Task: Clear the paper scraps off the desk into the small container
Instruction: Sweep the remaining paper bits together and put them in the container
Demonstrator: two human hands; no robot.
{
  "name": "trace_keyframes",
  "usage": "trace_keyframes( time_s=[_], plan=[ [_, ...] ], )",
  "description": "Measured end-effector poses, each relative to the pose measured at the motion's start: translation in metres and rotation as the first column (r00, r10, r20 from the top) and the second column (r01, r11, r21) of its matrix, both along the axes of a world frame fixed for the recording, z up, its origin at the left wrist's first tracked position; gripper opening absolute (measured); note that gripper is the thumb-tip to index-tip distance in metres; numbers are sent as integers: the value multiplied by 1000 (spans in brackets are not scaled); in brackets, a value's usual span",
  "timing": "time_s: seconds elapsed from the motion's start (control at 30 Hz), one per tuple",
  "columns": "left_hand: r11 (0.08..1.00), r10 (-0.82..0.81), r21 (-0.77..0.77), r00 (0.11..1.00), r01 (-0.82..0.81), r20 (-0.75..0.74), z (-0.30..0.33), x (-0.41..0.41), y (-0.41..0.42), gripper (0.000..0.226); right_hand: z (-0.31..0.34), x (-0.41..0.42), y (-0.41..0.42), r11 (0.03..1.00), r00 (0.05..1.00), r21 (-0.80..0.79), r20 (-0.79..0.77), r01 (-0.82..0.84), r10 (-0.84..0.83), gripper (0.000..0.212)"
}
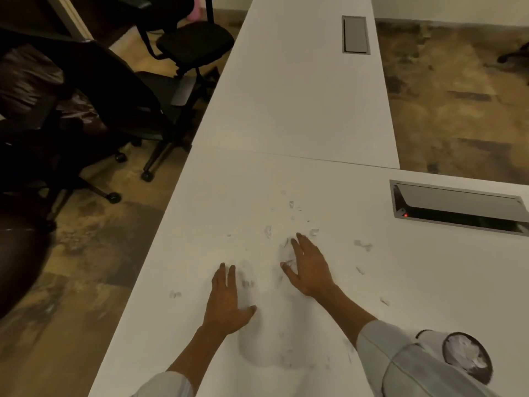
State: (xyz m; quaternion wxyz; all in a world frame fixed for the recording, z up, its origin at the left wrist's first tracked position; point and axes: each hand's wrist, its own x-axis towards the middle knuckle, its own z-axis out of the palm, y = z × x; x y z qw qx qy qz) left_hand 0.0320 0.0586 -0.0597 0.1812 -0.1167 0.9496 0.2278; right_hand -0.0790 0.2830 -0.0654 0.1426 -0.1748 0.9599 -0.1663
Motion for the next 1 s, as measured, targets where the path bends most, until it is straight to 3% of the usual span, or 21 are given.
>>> trace_keyframes(
  time_s=[0.1, 0.2, 0.3, 0.37, 0.57, 0.77, 0.93, 1.0],
  plan=[
    [990, 45, -132, 998, -51, -49, 8, -7, -22, 124, 4, -23, 10, 996, 999, 82, -33, 34, -31, 85],
    [933, 288, -234, 957, -273, 31, 8, -6, -54, 134, 5, -40, 16, 985, 998, 172, 60, -20, 10, 91],
    [866, 472, -252, 872, -432, 131, 2, 6, -76, 141, 4, -34, 3, 975, 987, 168, 98, -144, 129, 84],
    [854, 510, -207, 845, -477, 161, -3, 13, -79, 142, 0, -19, -11, 975, 981, 127, 76, -185, 176, 80],
    [957, 279, -113, 956, -268, 95, -9, 17, -29, 131, -11, 33, -49, 952, 952, 59, 85, -301, 295, 78],
    [990, -111, -88, 993, 109, -26, -5, 21, 22, 67, -10, 58, -37, 880, 883, 153, -74, -449, 463, 48],
    [951, -239, -176, 966, 252, 95, -5, 37, 37, 67, -1, 52, 20, 886, 891, 297, -180, -355, 417, 49],
    [938, -272, -216, 962, 270, 23, -3, 42, 39, 72, 2, 54, 40, 906, 904, 273, -196, -322, 380, 58]
  ],
)
